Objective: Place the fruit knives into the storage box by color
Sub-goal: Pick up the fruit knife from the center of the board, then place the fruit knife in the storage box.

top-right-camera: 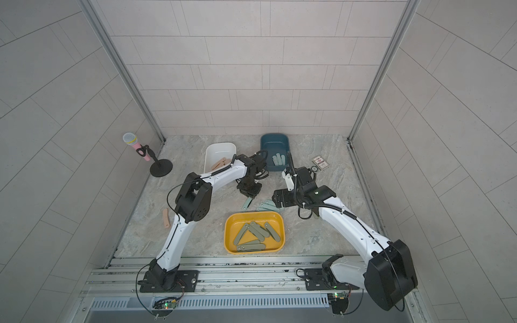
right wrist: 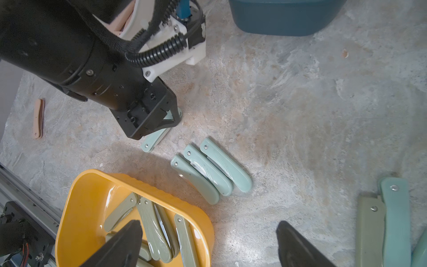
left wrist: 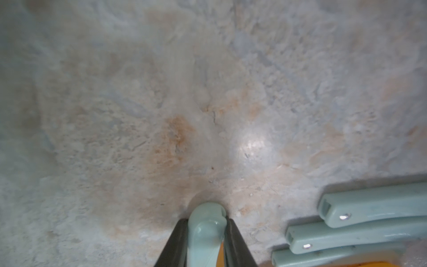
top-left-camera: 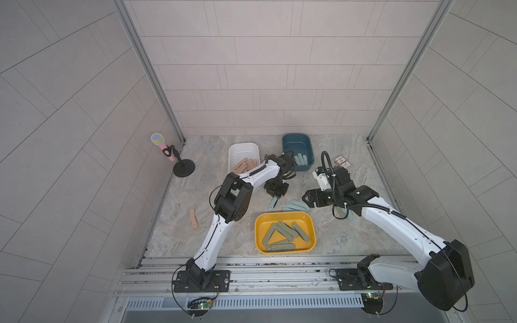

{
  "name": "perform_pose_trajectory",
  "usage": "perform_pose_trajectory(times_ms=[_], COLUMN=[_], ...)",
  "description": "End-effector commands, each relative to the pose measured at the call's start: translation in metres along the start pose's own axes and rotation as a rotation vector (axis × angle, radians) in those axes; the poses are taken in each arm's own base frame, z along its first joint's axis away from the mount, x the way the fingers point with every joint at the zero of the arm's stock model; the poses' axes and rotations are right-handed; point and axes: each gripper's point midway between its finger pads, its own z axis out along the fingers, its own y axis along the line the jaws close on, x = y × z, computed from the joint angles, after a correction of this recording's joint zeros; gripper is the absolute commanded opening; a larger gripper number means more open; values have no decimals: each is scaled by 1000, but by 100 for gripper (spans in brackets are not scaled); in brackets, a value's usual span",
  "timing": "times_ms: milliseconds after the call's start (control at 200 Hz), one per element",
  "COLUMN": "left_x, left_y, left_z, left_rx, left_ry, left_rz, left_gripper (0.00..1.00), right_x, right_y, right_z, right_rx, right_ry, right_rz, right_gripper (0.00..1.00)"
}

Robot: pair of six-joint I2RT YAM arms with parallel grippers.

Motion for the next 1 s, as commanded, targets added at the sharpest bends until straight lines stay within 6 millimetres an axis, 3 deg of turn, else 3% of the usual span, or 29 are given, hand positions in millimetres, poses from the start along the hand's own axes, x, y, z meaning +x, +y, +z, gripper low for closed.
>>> perform_pose_trajectory(times_ms=[0, 85, 180, 275, 385, 565, 725, 841, 996], left_x=[-11, -18, -13, 9, 52, 129, 177, 190, 183], left_y=[2, -3, -9, -13, -28, -62, -75, -77, -82], left_z=[-28, -56, -86, -107, -122, -116, -94, -70, -54], left_rx=[-3, 18, 29, 23, 25, 43, 7, 4, 3], left_ry=[-37, -89, -133, -152, -158, -143, -116, -92, -116], left_rz=[0, 3, 15, 37, 85, 178, 265, 268, 283], left_gripper=[21, 21, 21, 21, 21, 21, 21, 22, 26], right_x=[0, 0, -2, -3, 4, 31, 60, 77, 93], right_y=[-7, -12, -16, -22, -29, -40, -34, -28, -9], right_z=[3, 6, 7, 5, 1, -7, -9, -10, -2], right_rx=[29, 49, 72, 105, 142, 186, 130, 88, 41], right_ry=[0, 2, 1, -4, 21, 64, 137, 164, 209], right_rz=[14, 24, 38, 51, 62, 81, 102, 114, 95], right_gripper=[94, 94, 94, 95, 96, 95, 94, 91, 89])
